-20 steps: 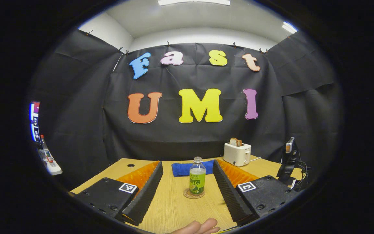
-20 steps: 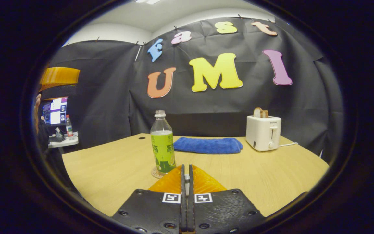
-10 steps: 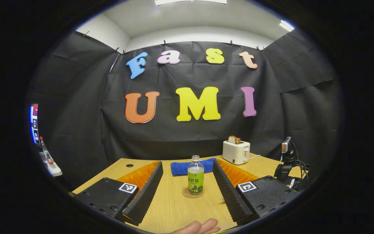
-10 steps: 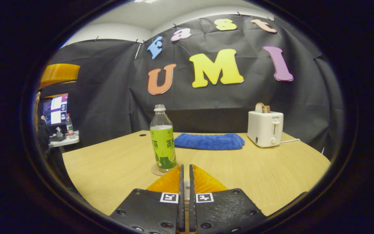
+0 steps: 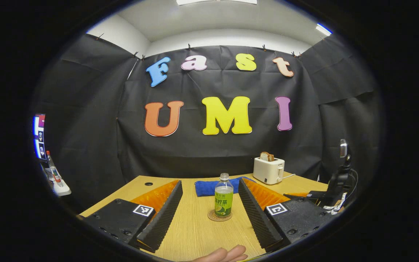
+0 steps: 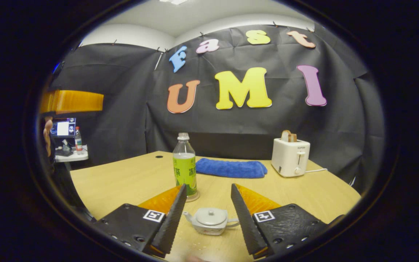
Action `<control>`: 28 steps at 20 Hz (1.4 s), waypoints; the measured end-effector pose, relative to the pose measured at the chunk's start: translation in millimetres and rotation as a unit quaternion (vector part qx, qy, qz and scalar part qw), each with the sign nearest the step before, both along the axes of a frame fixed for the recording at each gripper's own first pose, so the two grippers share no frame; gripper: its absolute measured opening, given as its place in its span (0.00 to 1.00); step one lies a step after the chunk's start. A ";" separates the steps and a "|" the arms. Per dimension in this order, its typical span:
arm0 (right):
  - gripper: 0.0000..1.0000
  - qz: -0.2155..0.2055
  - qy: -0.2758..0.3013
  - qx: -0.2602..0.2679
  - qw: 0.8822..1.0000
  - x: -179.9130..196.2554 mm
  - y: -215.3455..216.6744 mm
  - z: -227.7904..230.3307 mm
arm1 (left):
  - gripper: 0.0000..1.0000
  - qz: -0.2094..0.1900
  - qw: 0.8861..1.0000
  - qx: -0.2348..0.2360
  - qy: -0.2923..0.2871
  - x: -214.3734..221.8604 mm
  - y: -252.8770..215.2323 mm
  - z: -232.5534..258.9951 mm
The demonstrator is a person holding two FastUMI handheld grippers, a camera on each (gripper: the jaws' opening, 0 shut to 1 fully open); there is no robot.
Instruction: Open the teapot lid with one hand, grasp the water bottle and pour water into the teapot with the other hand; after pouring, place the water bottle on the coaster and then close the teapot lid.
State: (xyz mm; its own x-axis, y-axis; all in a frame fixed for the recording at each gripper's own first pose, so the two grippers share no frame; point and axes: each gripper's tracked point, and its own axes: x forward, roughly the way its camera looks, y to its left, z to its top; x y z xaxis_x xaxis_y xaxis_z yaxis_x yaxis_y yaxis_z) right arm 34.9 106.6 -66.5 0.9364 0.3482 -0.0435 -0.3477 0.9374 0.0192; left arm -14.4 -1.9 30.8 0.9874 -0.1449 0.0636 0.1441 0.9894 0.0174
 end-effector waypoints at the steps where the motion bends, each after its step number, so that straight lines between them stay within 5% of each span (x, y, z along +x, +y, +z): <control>1: 0.85 -0.004 -0.007 -0.002 1.000 -5.1 -5.2 8.7 | 0.96 0.002 1.000 0.002 0.000 -0.2 -0.3 0.2; 3: 0.97 -0.023 -0.014 0.001 1.000 -13.1 -20.0 23.0 | 0.96 0.010 1.000 0.005 0.001 1.0 -2.2 -1.7; 9: 0.97 -0.080 -0.044 -0.005 0.996 -46.0 -80.3 68.2 | 0.96 0.023 0.999 0.017 0.023 4.6 -19.1 -21.6; 15: 0.95 -0.137 -0.066 0.047 0.987 -67.2 -143.7 106.4 | 0.96 0.039 0.997 0.056 0.035 0.5 -21.7 -45.5; 28: 0.95 -0.128 -0.043 0.020 0.991 -62.1 -141.8 93.2 | 0.95 0.063 0.998 0.005 0.020 -0.8 -5.4 -33.0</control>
State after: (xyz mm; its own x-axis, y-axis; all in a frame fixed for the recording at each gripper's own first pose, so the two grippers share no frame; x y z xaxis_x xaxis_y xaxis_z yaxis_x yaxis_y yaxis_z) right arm -27.2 -35.2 26.7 0.9939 0.0981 0.0496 -0.1001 0.9942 0.0385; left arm -15.2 -7.4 -2.2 0.9995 -0.0192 0.0237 0.0186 0.9995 0.0250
